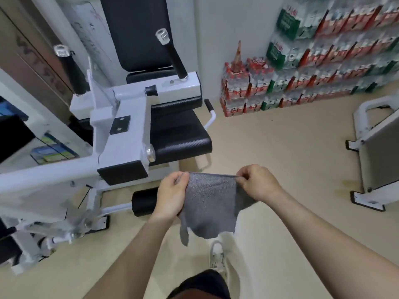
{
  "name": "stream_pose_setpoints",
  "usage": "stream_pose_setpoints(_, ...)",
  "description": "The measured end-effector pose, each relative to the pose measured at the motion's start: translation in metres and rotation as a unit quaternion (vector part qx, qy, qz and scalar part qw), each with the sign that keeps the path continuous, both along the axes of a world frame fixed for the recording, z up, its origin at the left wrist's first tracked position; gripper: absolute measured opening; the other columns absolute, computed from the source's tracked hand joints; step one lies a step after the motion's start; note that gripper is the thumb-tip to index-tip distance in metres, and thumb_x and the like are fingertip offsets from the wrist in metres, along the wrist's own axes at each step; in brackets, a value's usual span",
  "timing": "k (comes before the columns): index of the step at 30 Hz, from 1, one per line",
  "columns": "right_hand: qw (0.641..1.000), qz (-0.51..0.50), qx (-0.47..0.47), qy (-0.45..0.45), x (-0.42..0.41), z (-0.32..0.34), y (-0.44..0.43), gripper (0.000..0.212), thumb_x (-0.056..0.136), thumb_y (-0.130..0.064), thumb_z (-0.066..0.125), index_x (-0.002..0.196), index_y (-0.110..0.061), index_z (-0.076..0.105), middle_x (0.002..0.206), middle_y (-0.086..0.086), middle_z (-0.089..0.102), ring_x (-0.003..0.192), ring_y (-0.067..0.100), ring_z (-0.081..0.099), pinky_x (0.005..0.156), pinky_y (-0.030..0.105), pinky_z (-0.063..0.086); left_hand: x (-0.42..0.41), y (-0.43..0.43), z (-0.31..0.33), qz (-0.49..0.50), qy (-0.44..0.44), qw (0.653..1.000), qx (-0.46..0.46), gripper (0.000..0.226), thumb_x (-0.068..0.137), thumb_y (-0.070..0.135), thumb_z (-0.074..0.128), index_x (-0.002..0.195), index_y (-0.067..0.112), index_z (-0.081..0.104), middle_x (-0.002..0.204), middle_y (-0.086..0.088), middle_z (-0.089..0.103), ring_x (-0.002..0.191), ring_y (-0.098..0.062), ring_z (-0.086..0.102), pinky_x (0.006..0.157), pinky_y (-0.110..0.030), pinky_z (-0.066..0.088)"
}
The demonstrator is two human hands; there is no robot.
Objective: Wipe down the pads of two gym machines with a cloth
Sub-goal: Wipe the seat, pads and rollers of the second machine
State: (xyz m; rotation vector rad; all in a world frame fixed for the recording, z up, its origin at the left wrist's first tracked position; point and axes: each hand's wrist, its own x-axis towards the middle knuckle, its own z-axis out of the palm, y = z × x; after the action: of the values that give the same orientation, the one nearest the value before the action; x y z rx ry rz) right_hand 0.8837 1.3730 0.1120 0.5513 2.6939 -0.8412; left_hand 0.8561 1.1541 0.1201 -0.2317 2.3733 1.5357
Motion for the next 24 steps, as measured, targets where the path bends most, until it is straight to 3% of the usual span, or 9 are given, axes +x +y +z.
stream_pose_setpoints(2,1.000,0.019,0.013,-0.007,-0.016,-0.007,0.022,0.015,0.084,-0.030,0.056,0.077,-0.028,0.068,0.077,-0.001,0.073,0.078,0.024,0.066,0.067,0.028,0.049,-0.016,0.013,-0.009,0.010,0.017,0.999,-0.034,0.020,0.094,0.028,0.053,0.082,0.017,0.065,0.082,0.003,0.066,0.083,-0.016,0.060,0.076,-0.033,0.045)
stream_pose_setpoints(4,0.999,0.029,0.017,-0.002,-0.037,-0.012,0.041,0.014,0.085,-0.026,0.057,0.082,-0.024,0.071,0.082,0.002,0.073,0.083,0.026,0.065,0.069,0.029,0.048,-0.033,0.022,-0.014,0.013,0.045,0.996,-0.071,0.011,0.091,0.017,0.058,0.082,0.019,0.064,0.083,0.003,0.065,0.084,-0.016,0.059,0.076,-0.027,0.041)
stream_pose_setpoints(7,0.998,0.056,0.009,-0.009,-0.068,-0.017,0.062,0.013,0.086,-0.019,0.056,0.083,-0.020,0.068,0.083,0.008,0.072,0.083,0.027,0.065,0.068,0.030,0.047,-0.056,0.024,-0.030,0.036,0.062,0.992,-0.107,0.018,0.086,0.008,0.060,0.081,0.023,0.068,0.084,0.005,0.069,0.084,-0.014,0.062,0.077,-0.026,0.046)
stream_pose_setpoints(10,0.994,0.099,-0.024,-0.027,-0.102,-0.026,0.077,0.015,0.086,-0.013,0.049,0.079,-0.019,0.061,0.067,0.004,0.071,0.067,0.023,0.068,0.054,0.025,0.049,-0.077,0.026,-0.047,0.104,0.065,0.983,-0.136,0.017,0.085,0.012,0.063,0.081,0.027,0.070,0.085,0.004,0.070,0.086,-0.018,0.064,0.083,-0.033,0.051)
stream_pose_setpoints(12,0.988,0.152,-0.017,-0.030,-0.128,-0.035,0.084,0.019,0.084,-0.008,0.044,0.078,-0.018,0.059,0.063,0.001,0.067,0.055,0.016,0.062,0.041,0.018,0.039,-0.087,0.025,-0.066,0.143,0.083,0.964,-0.208,0.011,0.086,0.020,0.064,0.088,0.026,0.074,0.091,0.000,0.069,0.089,-0.018,0.061,0.083,-0.031,0.048)
stream_pose_setpoints(16,0.972,0.221,0.024,0.072,-0.177,-0.073,0.089,0.022,0.076,-0.002,0.046,0.082,-0.014,0.064,0.087,0.008,0.065,0.081,0.027,0.058,0.061,0.027,0.038,-0.089,0.041,-0.086,0.211,0.105,0.932,-0.276,0.014,0.089,0.027,0.059,0.095,0.027,0.072,0.088,0.004,0.070,0.084,-0.018,0.062,0.078,-0.033,0.051)
stream_pose_setpoints(18,0.971,0.207,-0.020,0.118,-0.197,-0.093,0.087,0.020,0.078,-0.003,0.046,0.081,-0.013,0.063,0.085,0.008,0.063,0.083,0.030,0.056,0.063,0.030,0.035,-0.094,0.048,-0.097,0.261,0.092,0.928,-0.247,0.015,0.090,0.025,0.057,0.094,0.023,0.071,0.083,0.004,0.072,0.080,-0.020,0.063,0.078,-0.034,0.051)
stream_pose_setpoints(21,0.960,0.201,-0.036,0.193,-0.225,-0.119,0.079,0.019,0.083,-0.006,0.047,0.086,-0.014,0.064,0.087,0.005,0.064,0.081,0.026,0.057,0.063,0.029,0.035,-0.117,0.052,-0.118,0.362,0.069,0.927,-0.062,0.014,0.091,0.021,0.055,0.091,0.018,0.069,0.062,0.001,0.069,0.062,-0.020,0.065,0.071,-0.037,0.055)
stream_pose_setpoints(24,0.946,0.137,-0.103,0.276,-0.251,-0.138,0.065,0.022,0.088,-0.006,0.046,0.094,-0.013,0.066,0.094,0.001,0.063,0.084,0.018,0.057,0.071,0.021,0.036,-0.150,0.049,-0.141,0.413,0.095,0.905,0.028,0.013,0.092,0.016,0.055,0.095,0.015,0.068,0.074,-0.002,0.074,0.077,-0.020,0.072,0.071,-0.032,0.056)
